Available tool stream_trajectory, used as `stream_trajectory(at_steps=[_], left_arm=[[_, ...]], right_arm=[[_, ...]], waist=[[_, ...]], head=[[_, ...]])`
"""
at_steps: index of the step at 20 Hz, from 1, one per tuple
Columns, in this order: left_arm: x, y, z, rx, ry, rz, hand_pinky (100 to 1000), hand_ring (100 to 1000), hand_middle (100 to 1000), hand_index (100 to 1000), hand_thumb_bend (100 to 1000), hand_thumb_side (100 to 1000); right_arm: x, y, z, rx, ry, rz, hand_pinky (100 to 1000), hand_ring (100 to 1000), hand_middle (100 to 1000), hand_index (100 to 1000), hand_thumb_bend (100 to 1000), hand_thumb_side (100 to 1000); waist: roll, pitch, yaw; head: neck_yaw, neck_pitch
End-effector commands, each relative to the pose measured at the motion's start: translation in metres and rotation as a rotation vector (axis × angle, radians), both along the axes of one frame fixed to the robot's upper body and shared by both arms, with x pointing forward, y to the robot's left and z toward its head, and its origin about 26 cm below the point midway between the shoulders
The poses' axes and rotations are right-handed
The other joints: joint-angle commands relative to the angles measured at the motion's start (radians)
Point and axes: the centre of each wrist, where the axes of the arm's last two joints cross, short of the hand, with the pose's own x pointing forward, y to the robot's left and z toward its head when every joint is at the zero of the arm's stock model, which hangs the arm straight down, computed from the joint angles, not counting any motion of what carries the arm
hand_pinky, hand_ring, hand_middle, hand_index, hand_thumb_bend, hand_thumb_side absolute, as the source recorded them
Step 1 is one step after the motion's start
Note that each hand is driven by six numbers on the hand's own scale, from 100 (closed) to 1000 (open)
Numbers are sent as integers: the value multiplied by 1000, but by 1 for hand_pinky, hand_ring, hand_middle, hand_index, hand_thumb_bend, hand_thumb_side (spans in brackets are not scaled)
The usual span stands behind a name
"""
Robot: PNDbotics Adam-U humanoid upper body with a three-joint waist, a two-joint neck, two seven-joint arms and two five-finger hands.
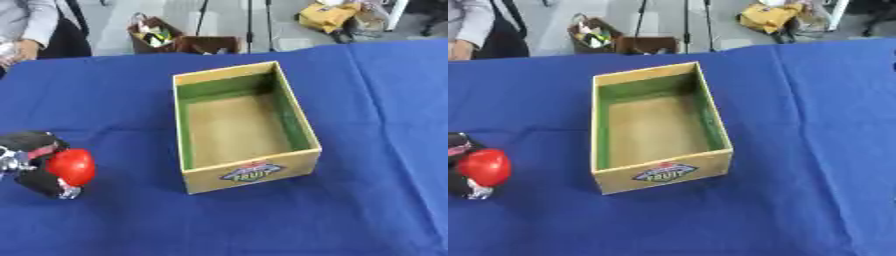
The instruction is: Pick up objects on the table and place them in the box.
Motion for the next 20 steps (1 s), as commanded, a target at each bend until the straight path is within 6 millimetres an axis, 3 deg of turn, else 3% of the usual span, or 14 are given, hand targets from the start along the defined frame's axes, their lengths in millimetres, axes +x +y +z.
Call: stream_trajectory(at_steps=[1, 6, 14, 20], left_arm=[[-3, 2, 28, 35, -77, 0, 100, 349, 428, 604, 100, 570], [-2, -23, 71, 62, -210, -84, 100, 335, 420, 592, 100, 544], [-2, -95, 137, 46, -423, -296, 100, 306, 395, 583, 100, 518], [7, -153, 157, 9, -533, -409, 100, 295, 365, 572, 100, 509]], right_arm=[[-2, -1, 9, -12, -29, 1, 733, 729, 610, 758, 100, 819], [-2, -1, 9, -15, -30, 2, 733, 729, 610, 757, 100, 819], [-2, 0, 9, -16, -28, 10, 733, 729, 610, 757, 100, 816], [-1, 3, 10, -14, -32, 30, 732, 728, 610, 757, 100, 813]], waist=[[1, -23, 2], [2, -27, 5], [6, -31, -6], [9, -32, -26]], head=[[-4, -4], [-19, 2], [-23, 3], [-8, 1]])
